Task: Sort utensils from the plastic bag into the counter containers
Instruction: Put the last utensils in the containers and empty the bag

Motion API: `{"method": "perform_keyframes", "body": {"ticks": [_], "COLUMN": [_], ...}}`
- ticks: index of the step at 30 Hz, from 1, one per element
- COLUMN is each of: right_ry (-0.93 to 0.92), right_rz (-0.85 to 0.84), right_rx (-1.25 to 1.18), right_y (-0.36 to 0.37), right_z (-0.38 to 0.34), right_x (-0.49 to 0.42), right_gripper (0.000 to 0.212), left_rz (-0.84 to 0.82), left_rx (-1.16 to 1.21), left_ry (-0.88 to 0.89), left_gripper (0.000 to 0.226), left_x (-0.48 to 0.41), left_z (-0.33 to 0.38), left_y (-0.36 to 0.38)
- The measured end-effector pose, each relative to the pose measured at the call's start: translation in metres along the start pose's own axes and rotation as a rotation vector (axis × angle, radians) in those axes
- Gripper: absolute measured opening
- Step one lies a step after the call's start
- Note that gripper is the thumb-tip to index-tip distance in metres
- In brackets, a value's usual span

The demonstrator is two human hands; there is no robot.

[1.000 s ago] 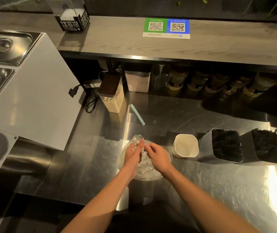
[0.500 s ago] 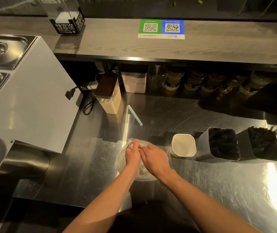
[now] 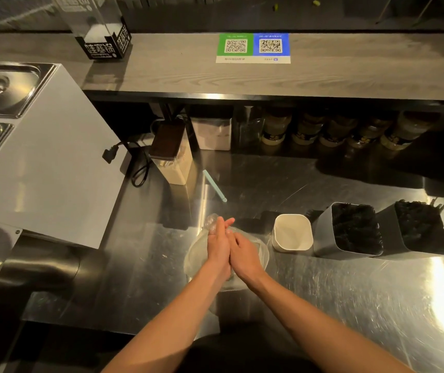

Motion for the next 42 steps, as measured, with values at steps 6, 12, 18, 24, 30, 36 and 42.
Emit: {"method": "perform_keyframes", "body": {"ticks": [6, 12, 18, 24, 30, 36, 42], "right_ry": [-0.025, 0.010, -0.009, -0.047, -0.067, -0.003, 0.059], "right_rz": [0.027, 0.028, 0.093, 0.074, 0.083, 0.177, 0.148], "right_rx": [-0.111, -0.240, -0.322, -0.251, -0.120, 0.233, 0.765], "right_y": [-0.010, -0.017, -0.042, -0.082, -0.109, -0.163, -0.186], "right_z": [-0.003, -0.009, -0.010, 0.006, 0.020, 0.031, 0.036], "right_x": [0.003, 0.002, -0.006, -0.017, -0.017, -0.024, -0.032], "right_gripper": [0.033, 0.032, 0.029, 0.034, 0.035, 0.034, 0.040], "left_rz": [-0.070, -0.087, -0.160, -0.209, -0.235, -0.313, -0.206], "left_rx": [0.006, 0.081, 0.138, 0.200, 0.005, -0.219, -0.731], "left_ry": [-0.011, -0.056, -0.103, -0.055, 0.081, 0.118, 0.224], "left_gripper": [0.045, 0.048, 0.045, 0.081, 0.036, 0.029, 0.018], "left_x": [0.004, 0.004, 0.002, -0.002, -0.004, -0.006, -0.018], "left_z": [0.001, 0.000, 0.008, 0.015, 0.014, 0.002, -0.025], "left_y": [0.012, 0.016, 0.032, 0.044, 0.075, 0.098, 0.097]}}
Point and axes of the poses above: each hand's wrist, its own x-axis away from the middle knuckle, its own y-axis out of the palm, z = x × y, the point moved 6 cm from there along -x, towards the middle knuckle, and after that the axes turned 9 degrees about x, right-handed, at the moved point
